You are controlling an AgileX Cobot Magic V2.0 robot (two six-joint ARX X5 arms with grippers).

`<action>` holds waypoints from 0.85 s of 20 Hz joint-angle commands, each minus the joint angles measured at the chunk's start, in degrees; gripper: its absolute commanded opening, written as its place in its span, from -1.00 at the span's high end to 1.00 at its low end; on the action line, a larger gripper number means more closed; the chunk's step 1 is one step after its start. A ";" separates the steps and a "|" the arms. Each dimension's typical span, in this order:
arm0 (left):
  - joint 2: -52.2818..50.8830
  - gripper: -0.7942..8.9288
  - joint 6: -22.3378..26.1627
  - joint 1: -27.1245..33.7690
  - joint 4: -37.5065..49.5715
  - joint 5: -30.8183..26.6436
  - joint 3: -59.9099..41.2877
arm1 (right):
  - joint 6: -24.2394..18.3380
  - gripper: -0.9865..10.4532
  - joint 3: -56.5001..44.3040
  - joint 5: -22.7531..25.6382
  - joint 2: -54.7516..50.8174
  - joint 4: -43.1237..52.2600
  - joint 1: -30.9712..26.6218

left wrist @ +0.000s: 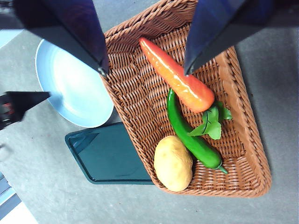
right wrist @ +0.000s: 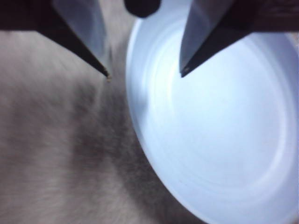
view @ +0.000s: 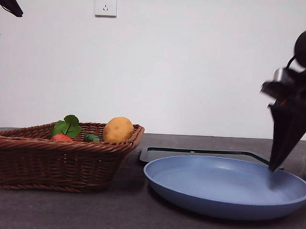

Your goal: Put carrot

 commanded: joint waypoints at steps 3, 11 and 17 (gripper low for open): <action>0.42 0.25 -0.15 -0.26 0.52 0.09 0.70 | 2.19 0.60 0.72 0.26 3.69 2.14 0.68; 0.92 0.06 -1.73 -1.88 0.77 3.19 0.70 | 2.86 0.82 0.72 0.66 0.24 -1.16 0.61; 8.92 0.06 -8.04 -13.29 2.78 -10.45 0.70 | 2.75 0.82 0.72 3.58 -13.22 -5.46 0.61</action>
